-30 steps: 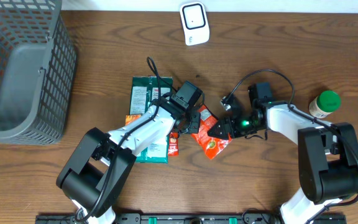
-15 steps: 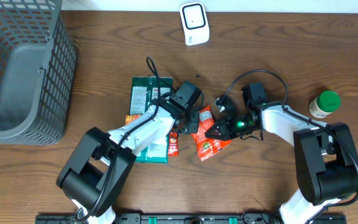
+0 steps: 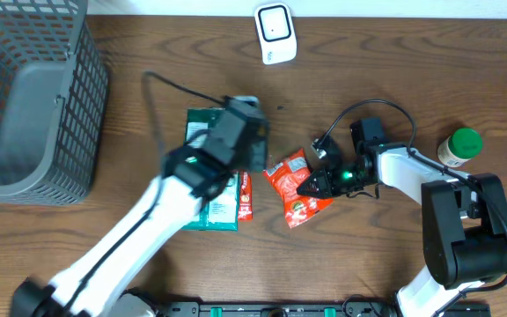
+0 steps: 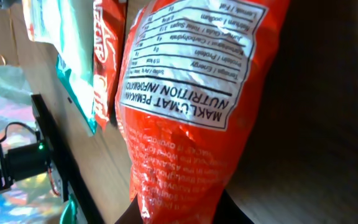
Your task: Scan the item barcode
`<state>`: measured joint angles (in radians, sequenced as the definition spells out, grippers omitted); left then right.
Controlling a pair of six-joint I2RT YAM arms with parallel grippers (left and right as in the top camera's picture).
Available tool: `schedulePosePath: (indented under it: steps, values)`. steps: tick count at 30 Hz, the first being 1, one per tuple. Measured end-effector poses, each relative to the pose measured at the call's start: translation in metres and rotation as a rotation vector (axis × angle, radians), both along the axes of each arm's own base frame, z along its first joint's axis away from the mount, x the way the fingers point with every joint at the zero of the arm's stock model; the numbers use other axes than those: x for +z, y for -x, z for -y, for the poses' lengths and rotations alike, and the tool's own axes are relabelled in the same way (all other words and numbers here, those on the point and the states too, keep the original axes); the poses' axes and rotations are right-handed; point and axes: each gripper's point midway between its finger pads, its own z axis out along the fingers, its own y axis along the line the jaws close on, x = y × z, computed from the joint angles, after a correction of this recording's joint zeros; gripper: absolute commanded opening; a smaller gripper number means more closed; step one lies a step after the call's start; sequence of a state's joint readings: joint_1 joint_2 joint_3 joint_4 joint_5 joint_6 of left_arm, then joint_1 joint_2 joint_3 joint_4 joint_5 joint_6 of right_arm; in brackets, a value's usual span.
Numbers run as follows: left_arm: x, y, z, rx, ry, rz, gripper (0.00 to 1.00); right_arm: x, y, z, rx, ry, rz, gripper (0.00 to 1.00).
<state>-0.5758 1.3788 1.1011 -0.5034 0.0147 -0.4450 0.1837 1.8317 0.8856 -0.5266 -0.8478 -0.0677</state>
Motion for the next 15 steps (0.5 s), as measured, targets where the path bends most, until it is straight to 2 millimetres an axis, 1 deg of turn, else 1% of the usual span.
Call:
schedulePosePath:
  steps: [1, 2, 5, 8, 10, 11, 12, 13, 15]
  values:
    - [0.007, -0.002, -0.011, 0.028, 0.004, 0.013, 0.08, 0.001, 0.001, 0.000, 0.001, 0.003, -0.009, 0.01]
    - [0.015, -0.004, -0.027, 0.069, 0.004, 0.025, 0.08, 0.002, 0.001, 0.001, 0.002, 0.007, -0.018, 0.01]
    - [0.027, -0.008, -0.070, 0.181, -0.003, 0.035, 0.08, 0.009, 0.002, 0.002, 0.016, 0.024, -0.042, 0.01]
    - [0.026, -0.010, -0.110, 0.293, -0.026, 0.015, 0.08, 0.019, -0.003, 0.005, 0.028, 0.062, -0.052, 0.01]
    - [0.021, -0.010, -0.127, 0.339, -0.042, -0.008, 0.08, 0.025, -0.005, 0.009, 0.038, 0.093, -0.057, 0.01]
    - [0.018, -0.012, -0.137, 0.365, -0.051, -0.018, 0.11, 0.028, -0.007, 0.010, 0.043, 0.104, -0.052, 0.01]
    - [0.016, -0.013, -0.143, 0.379, -0.058, -0.024, 0.15, 0.033, -0.010, 0.012, 0.048, 0.126, -0.051, 0.01]
    - [0.014, -0.014, -0.149, 0.391, -0.065, -0.031, 0.26, 0.038, -0.012, 0.014, 0.051, 0.141, -0.048, 0.01]
    - [0.010, -0.015, -0.155, 0.400, -0.078, -0.039, 0.52, 0.048, -0.015, 0.017, 0.056, 0.169, -0.041, 0.01]
